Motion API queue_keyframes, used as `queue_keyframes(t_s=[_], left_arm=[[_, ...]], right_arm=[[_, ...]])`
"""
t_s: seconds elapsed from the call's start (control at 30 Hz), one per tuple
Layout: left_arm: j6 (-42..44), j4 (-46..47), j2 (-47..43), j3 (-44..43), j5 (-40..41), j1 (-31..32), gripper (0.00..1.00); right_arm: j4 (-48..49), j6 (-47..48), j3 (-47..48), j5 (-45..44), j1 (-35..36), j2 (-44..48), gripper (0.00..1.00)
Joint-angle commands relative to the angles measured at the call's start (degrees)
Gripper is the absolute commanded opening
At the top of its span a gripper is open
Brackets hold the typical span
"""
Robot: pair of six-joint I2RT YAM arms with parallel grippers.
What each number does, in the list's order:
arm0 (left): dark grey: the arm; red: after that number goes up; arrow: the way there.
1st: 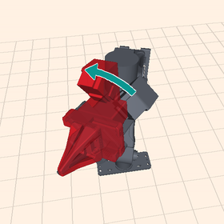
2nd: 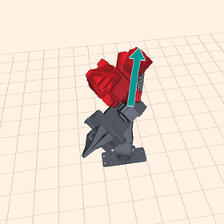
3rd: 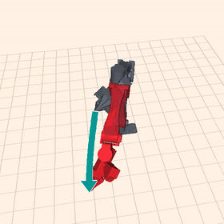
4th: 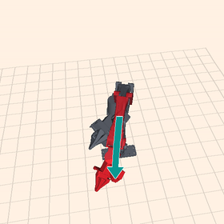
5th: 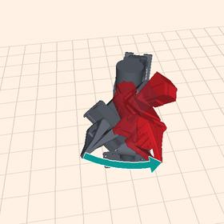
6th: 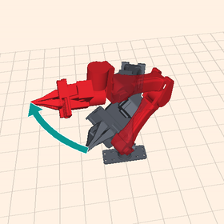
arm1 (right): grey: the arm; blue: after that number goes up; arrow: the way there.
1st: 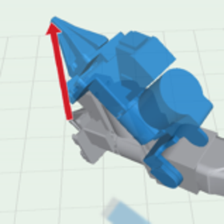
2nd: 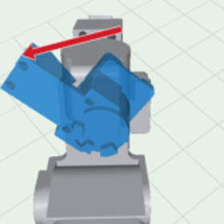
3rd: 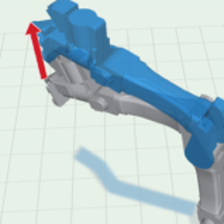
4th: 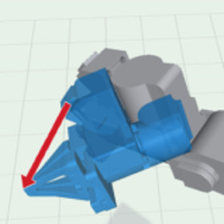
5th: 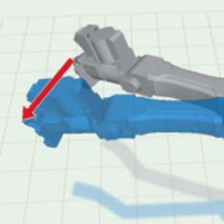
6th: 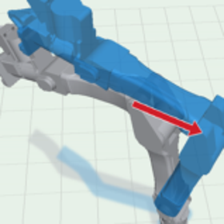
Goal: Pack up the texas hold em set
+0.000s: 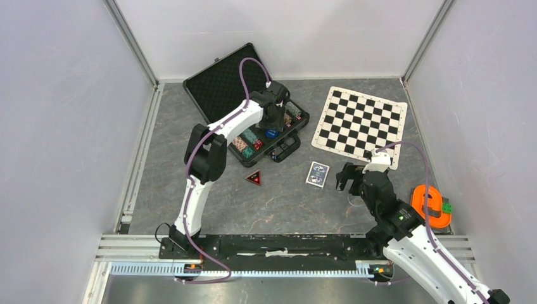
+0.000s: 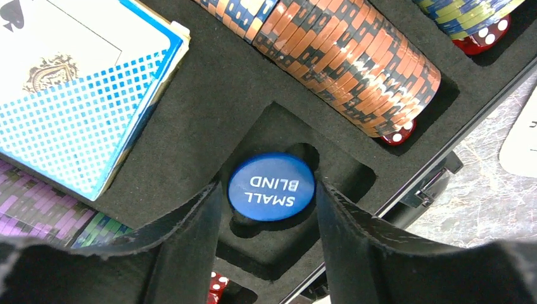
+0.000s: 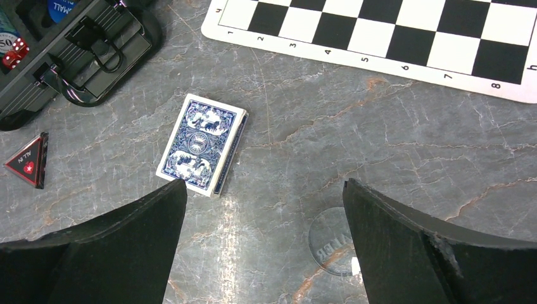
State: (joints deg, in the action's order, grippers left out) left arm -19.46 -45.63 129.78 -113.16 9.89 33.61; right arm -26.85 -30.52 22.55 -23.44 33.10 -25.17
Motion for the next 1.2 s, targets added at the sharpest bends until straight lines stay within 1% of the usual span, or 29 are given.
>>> queue_keyframes(t_s=[0.0,0.07,0.17,0.27,0.37,0.43,0.57,0.67,0.73,0.8,0.87,0.9,0.93,1.0,1.07,1.13,1.17], left_arm=[[0.3,0.36,-0.25,-0.8,-1.8,0.08,0.66],[0.39,0.36,-0.79,-0.36,-1.53,0.1,0.7],[0.57,-0.08,-1.45,-0.13,-1.08,0.12,0.72],[0.66,-0.12,-2.55,0.02,-0.49,0.1,0.7],[0.72,-0.03,-4.1,0.36,-0.46,0.09,0.63],[0.74,0.01,-5.25,0.55,-0.59,0.18,0.6],[0.92,1.96,-8.78,3.22,-1.46,0.49,0.58],[0.07,5.6,-13.55,7.93,-2.85,1.62,0.59],[0.16,8.19,-16.96,11.59,-3.44,3.5,0.63],[0.68,10.13,-20.05,14.99,-3.16,6.16,0.7],[1.69,12.69,-22.86,18.65,-1.21,9.99,0.8],[1.84,13.94,-24.21,20.58,0.2,12.47,0.88],[1.74,15.59,-25.64,22.6,2.19,14.43,0.99],[1.75,21.21,-29.15,27.96,3.8,17.93,1.0],[-1.6,27.69,-32.6,34.44,5.52,19.29,1.0],[-4.84,34.68,-35.16,40.54,2.71,19.2,1.0],[-4.57,37.47,-35.72,42.45,-1.41,19.22,1.0]], right_arm=[[1.83,0.47,0.04,-1.32,-0.03,0.38,0.99],[1.94,0.51,-0.04,-1.21,-0.02,0.33,0.99],[2.02,0.41,-0.22,-1.06,-0.02,0.41,0.99],[2.01,0.36,-0.29,-0.99,-0.06,0.56,0.99],[2.04,0.39,-0.26,-0.99,-0.06,0.51,0.99],[2.01,0.29,-0.4,-0.91,-0.03,0.5,0.99],[2.29,0.29,-0.63,-0.82,-0.05,0.34,0.99],[3.43,0.6,-1.42,0.85,0.01,-0.64,0.99],[3.26,0.18,-1.18,1.23,-0.03,-2.76,0.99],[0.12,-2.13,0.67,-1.64,-0.05,-5.7,0.99],[-2.97,-3.15,2.92,-4.27,-0.05,-7.48,0.99],[-3.44,-3.29,3.48,-5.12,-0.06,-7.27,0.99],[-3.48,-3.44,3.58,-5.81,-0.05,-6.37,0.99],[-3.44,-3.78,3.44,-6.6,-0.06,-3.61,0.99],[-3.39,-4.25,2.98,-6.98,-0.05,-0.65,0.99],[-3.57,-4.56,2.28,-7.07,-0.04,1.97,0.99],[-4.11,-4.84,2.2,-7.45,-0.06,2.86,0.99]])
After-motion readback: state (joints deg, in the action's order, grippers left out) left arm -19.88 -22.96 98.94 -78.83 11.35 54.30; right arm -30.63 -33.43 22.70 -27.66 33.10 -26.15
